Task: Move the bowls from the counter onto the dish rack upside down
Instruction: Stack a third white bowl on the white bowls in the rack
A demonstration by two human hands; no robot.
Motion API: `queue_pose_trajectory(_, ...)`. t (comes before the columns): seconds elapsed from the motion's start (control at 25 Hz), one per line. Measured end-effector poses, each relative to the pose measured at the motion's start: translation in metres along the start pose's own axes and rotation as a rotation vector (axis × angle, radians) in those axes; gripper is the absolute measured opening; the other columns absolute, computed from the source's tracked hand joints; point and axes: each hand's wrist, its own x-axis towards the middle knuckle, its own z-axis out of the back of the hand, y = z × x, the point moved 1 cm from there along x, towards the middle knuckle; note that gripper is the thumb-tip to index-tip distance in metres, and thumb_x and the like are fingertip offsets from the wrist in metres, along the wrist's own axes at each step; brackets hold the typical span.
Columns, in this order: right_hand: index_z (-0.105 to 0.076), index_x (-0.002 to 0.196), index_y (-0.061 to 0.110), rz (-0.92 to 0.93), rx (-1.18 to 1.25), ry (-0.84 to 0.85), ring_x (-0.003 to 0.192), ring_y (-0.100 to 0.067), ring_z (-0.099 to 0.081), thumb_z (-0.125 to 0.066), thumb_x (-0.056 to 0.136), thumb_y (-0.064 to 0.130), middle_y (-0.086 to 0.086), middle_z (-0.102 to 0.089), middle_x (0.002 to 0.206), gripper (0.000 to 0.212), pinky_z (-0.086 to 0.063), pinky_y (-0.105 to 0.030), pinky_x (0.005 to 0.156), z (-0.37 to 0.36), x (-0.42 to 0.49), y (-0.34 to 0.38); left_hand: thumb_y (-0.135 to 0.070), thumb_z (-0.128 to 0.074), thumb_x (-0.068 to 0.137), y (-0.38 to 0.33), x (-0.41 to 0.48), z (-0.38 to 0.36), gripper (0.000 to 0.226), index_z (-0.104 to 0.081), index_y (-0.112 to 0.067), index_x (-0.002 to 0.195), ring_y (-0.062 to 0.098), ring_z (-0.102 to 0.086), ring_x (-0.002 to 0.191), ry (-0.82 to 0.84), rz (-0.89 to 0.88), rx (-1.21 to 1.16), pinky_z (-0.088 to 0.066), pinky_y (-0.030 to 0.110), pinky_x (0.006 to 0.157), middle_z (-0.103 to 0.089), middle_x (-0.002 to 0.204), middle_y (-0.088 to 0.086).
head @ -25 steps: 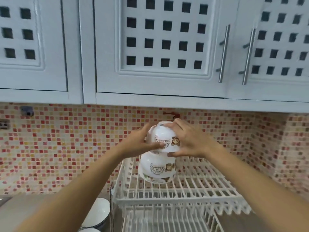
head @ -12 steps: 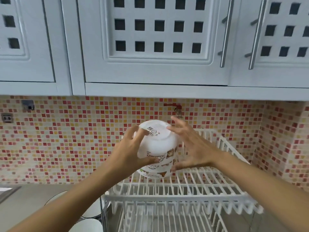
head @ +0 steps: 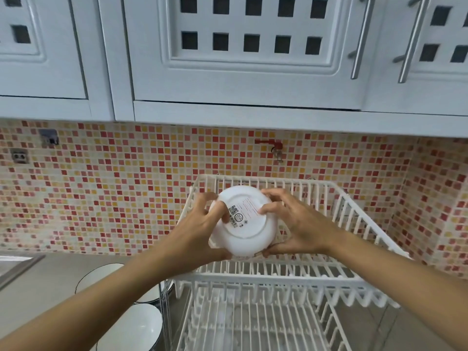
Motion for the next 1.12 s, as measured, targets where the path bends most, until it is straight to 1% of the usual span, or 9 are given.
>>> queue_pose_trajectory(0.16,-0.033,0.116,0.027,-0.008,-0.125,0.038,0.103,-0.025,-0.057,-0.057,0.062,0.078,-0.011,-0.038,0.131,0.078,-0.058,-0.035,0.052,-0.002,-0.001,0.001,-0.047,-0.077,0.065,-0.002,-0.002,-0.003,0.061,-0.040,-0.028,0.110,0.016,-0.045,0.108,0.039,-0.004,0.018,-0.047,0.024,0.093,-0.023,0.136,-0.002)
queue_pose_trajectory(0.28,-0.034,0.114,0.025,-0.005,-0.193,0.048,0.096,-0.024,-0.060,-0.056,0.060,0.081,-0.014,-0.046,0.127,0.081,-0.055,-0.030,0.047,-0.003,-0.001,0.001,-0.045,-0.076,0.067,-0.001,-0.001,-0.003,0.060,-0.041,-0.028,0.112,0.016,-0.047,0.108,0.077,0.011,0.024,-0.045,0.023,0.093,-0.023,0.136,-0.002)
queue_pose_trajectory(0.48,-0.032,0.120,0.026,-0.021,-0.224,0.051,0.106,-0.024,-0.057,-0.054,0.054,0.085,-0.011,-0.046,0.130,0.092,-0.056,-0.032,0.056,0.000,0.000,-0.002,-0.046,-0.076,0.068,-0.004,-0.002,-0.001,0.070,-0.032,-0.031,0.120,0.019,-0.048,0.114,0.116,0.058,0.023,-0.045,0.029,0.098,-0.019,0.142,-0.004)
queue_pose_trajectory(0.56,-0.028,0.127,0.028,-0.055,-0.195,0.042,0.119,-0.023,-0.049,-0.053,0.051,0.087,-0.007,-0.038,0.138,0.099,-0.056,-0.039,0.076,0.006,-0.001,-0.005,-0.049,-0.075,0.067,-0.001,-0.003,0.003,0.079,-0.026,-0.033,0.126,0.020,-0.045,0.121,0.140,0.075,0.000,-0.043,0.034,0.103,-0.013,0.148,-0.005)
queue_pose_trajectory(0.68,-0.020,0.135,0.033,-0.114,-0.158,0.086,0.133,-0.020,-0.034,-0.041,0.055,0.090,-0.003,-0.027,0.149,0.101,-0.032,-0.042,0.104,0.019,0.001,-0.004,-0.050,-0.071,0.072,0.002,-0.004,0.012,0.088,-0.018,-0.032,0.139,0.022,-0.035,0.135,0.164,0.088,-0.008,-0.035,0.039,0.111,-0.006,0.156,-0.005)
queue_pose_trajectory(0.76,-0.026,0.139,0.028,-0.114,-0.136,0.052,0.133,-0.017,-0.034,-0.018,0.062,0.091,-0.001,-0.028,0.150,0.100,-0.024,-0.039,0.104,0.028,0.012,0.005,-0.041,-0.062,0.084,0.002,-0.004,0.024,0.081,-0.013,-0.026,0.146,0.020,-0.024,0.142,0.150,0.108,0.026,-0.025,0.035,0.114,-0.002,0.159,-0.003)
queue_pose_trajectory(0.84,-0.036,0.137,0.023,-0.116,-0.088,-0.044,0.130,-0.015,-0.038,-0.006,0.071,0.084,-0.001,-0.034,0.147,0.095,-0.028,-0.035,0.101,0.039,0.033,0.020,-0.032,-0.049,0.094,0.002,-0.002,0.043,0.065,-0.014,-0.023,0.148,0.020,-0.027,0.142,0.072,0.130,0.058,-0.023,0.032,0.114,-0.009,0.159,-0.001)
queue_pose_trajectory(1.0,-0.040,0.135,0.017,-0.246,0.074,-0.242,0.128,-0.014,-0.040,-0.023,0.090,0.062,-0.002,-0.041,0.142,0.066,-0.036,-0.035,0.102,0.049,0.097,0.069,-0.030,-0.031,0.100,0.024,-0.003,0.082,0.050,-0.021,-0.015,0.147,0.024,-0.039,0.135,-0.119,0.264,-0.017,-0.031,0.035,0.110,-0.037,0.149,0.009)
queue_pose_trajectory(1.12,-0.035,0.138,0.016,-0.384,0.299,-0.342,0.130,-0.020,-0.038,-0.033,0.096,0.049,-0.005,-0.038,0.143,0.053,-0.034,-0.038,0.103,0.032,0.146,0.122,-0.034,-0.026,0.101,0.062,-0.018,0.099,0.051,-0.026,-0.012,0.146,0.028,-0.034,0.138,-0.274,0.458,-0.141,-0.029,0.039,0.111,-0.036,0.150,0.012)
